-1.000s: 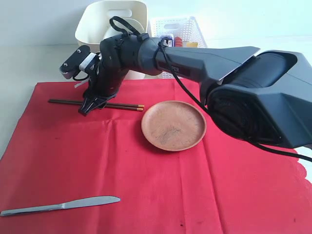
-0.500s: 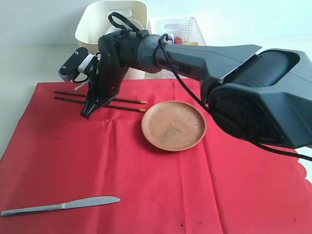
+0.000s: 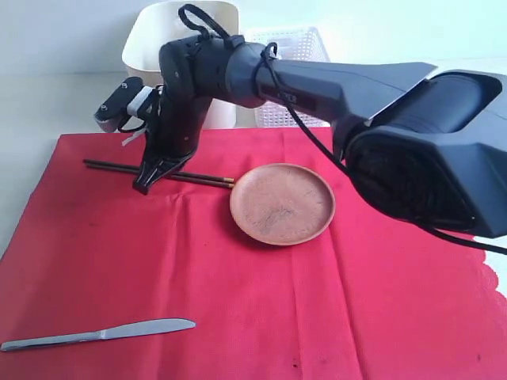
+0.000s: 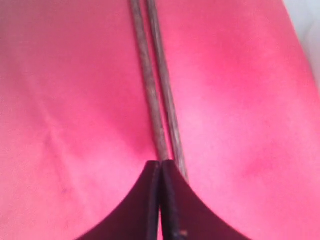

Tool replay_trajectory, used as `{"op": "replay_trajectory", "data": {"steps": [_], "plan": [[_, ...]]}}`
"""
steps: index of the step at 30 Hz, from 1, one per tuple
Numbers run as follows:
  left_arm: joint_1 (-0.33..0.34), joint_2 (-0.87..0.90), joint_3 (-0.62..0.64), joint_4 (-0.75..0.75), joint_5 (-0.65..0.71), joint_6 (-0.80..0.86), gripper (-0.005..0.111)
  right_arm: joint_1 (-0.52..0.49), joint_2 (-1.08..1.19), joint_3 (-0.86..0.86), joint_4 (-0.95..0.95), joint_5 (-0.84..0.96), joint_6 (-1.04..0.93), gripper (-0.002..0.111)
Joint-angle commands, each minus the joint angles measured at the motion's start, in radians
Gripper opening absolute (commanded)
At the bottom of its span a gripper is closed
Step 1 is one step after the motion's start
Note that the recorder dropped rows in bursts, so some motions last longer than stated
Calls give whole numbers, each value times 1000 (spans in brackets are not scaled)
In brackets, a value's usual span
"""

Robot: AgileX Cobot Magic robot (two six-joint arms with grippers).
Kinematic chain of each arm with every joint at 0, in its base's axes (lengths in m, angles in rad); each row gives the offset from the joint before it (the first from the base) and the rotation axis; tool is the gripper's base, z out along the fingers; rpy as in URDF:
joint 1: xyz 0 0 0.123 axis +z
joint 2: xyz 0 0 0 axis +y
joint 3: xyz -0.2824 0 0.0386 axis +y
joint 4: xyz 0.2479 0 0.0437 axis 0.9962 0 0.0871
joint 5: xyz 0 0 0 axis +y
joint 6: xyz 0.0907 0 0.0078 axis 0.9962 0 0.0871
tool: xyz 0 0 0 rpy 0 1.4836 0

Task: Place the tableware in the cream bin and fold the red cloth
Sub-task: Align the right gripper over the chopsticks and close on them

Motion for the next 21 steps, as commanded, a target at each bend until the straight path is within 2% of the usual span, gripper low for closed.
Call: {"op": "replay_trajectory", "data": {"steps": [1, 4, 9, 17, 21], "plan": [[2, -6, 0, -2, -2, 3, 0, -3, -82, 3, -66, 21, -3, 0], [2, -6, 0, -2, -2, 3, 0, -13, -93, -7, -59, 60, -33, 0], [2, -6, 0, -2, -2, 3, 0, -26, -15, -99, -60, 250, -36, 0], [2, -6, 0, -2, -2, 3, 0, -12, 48, -140, -94, 161, 143, 1], [2, -6, 0, -2, -2, 3, 0, -12, 59, -140, -135, 97, 247, 13]]}}
